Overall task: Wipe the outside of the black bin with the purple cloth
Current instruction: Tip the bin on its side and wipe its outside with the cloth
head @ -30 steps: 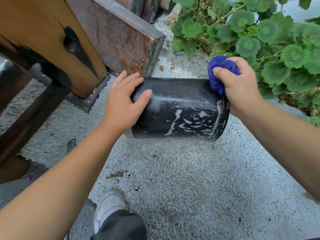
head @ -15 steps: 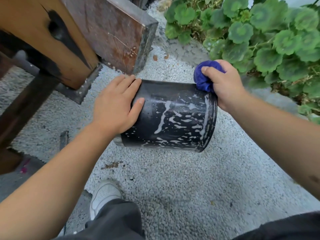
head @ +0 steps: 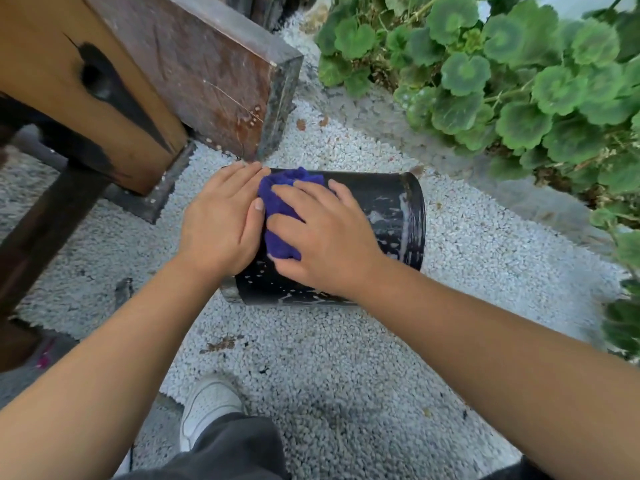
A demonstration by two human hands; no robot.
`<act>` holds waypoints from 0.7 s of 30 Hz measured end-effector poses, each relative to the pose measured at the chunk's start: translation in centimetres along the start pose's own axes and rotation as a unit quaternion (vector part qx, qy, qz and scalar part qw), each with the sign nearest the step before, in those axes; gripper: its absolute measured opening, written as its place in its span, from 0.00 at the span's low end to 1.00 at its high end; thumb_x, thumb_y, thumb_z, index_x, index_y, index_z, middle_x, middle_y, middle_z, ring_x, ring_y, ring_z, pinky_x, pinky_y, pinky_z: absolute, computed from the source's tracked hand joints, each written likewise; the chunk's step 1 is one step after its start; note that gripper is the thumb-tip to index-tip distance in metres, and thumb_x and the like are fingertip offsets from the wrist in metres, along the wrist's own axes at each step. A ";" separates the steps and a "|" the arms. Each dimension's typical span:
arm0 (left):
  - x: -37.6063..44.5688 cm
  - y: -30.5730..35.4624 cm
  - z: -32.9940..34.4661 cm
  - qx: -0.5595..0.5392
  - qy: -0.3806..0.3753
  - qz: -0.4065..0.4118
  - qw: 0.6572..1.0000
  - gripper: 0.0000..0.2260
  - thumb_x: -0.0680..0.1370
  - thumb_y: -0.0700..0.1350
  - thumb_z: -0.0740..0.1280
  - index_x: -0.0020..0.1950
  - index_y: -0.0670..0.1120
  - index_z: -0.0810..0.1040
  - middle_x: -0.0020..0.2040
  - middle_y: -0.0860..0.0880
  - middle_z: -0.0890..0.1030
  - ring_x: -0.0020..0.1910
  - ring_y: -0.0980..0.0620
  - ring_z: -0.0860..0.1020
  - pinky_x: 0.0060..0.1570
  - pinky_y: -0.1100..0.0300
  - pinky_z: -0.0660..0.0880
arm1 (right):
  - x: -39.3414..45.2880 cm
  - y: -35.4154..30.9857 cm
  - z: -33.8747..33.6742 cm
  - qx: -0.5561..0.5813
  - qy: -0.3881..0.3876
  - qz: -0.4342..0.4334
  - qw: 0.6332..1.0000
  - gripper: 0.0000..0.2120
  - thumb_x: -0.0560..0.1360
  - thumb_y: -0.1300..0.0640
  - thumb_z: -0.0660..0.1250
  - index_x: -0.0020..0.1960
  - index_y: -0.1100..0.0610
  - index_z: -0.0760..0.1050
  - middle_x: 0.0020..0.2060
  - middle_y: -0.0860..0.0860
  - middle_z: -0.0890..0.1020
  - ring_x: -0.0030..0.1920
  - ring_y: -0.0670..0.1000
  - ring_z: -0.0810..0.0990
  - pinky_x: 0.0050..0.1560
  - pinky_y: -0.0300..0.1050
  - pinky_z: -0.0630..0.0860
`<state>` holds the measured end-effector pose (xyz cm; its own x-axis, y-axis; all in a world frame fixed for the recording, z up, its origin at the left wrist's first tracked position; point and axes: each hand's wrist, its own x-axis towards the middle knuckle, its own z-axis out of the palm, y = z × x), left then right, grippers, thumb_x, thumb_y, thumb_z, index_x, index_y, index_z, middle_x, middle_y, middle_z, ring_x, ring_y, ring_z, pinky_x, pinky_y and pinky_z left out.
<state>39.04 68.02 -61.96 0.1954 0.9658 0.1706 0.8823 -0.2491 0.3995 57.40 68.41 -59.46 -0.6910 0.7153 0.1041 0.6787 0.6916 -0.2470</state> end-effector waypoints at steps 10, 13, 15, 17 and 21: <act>0.8 0.0 0.1 0.021 -0.019 -0.039 0.999 0.23 0.81 0.50 0.52 0.70 0.41 0.73 0.69 0.42 0.75 0.69 0.40 0.70 0.71 0.49 0.64 | -5.9 11.2 -5.1 -0.012 -0.021 0.064 0.998 0.16 0.65 0.51 0.71 0.50 0.58 0.79 0.55 0.57 0.81 0.52 0.61 0.78 0.56 0.53 0.75; 1.0 0.1 -0.1 0.020 -0.025 -0.038 0.999 0.24 0.80 0.51 0.52 0.70 0.40 0.73 0.69 0.41 0.75 0.69 0.39 0.70 0.71 0.48 0.64 | -5.5 10.7 -4.8 0.023 0.012 0.110 0.994 0.14 0.65 0.52 0.69 0.48 0.58 0.78 0.49 0.55 0.81 0.51 0.59 0.78 0.56 0.46 0.69; 1.1 0.1 -0.1 0.010 -0.019 -0.040 0.999 0.24 0.80 0.50 0.52 0.70 0.40 0.73 0.69 0.41 0.75 0.69 0.39 0.70 0.71 0.48 0.64 | -4.3 9.1 -4.3 0.029 0.042 0.127 0.991 0.13 0.64 0.51 0.69 0.45 0.57 0.78 0.44 0.51 0.80 0.47 0.56 0.78 0.48 0.40 0.67; 1.2 0.1 0.0 0.003 -0.009 -0.041 0.999 0.23 0.80 0.49 0.53 0.69 0.39 0.74 0.68 0.40 0.75 0.69 0.39 0.70 0.71 0.48 0.64 | -3.0 7.7 -3.7 0.017 0.061 0.128 0.990 0.13 0.63 0.50 0.69 0.44 0.56 0.78 0.42 0.50 0.81 0.44 0.55 0.79 0.44 0.41 0.67; 1.6 -0.1 0.3 0.006 -0.002 -0.038 0.999 0.22 0.80 0.48 0.53 0.68 0.38 0.74 0.67 0.39 0.76 0.68 0.38 0.71 0.71 0.50 0.63 | -0.4 4.7 -2.2 0.009 0.051 0.098 0.994 0.16 0.64 0.47 0.68 0.47 0.56 0.80 0.46 0.53 0.81 0.46 0.57 0.79 0.50 0.46 0.72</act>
<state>39.43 69.62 -61.98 0.1298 0.9820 0.1375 0.8997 -0.1750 0.3998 61.44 71.65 -58.51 -0.5171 0.8427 0.1500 0.7919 0.5375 -0.2898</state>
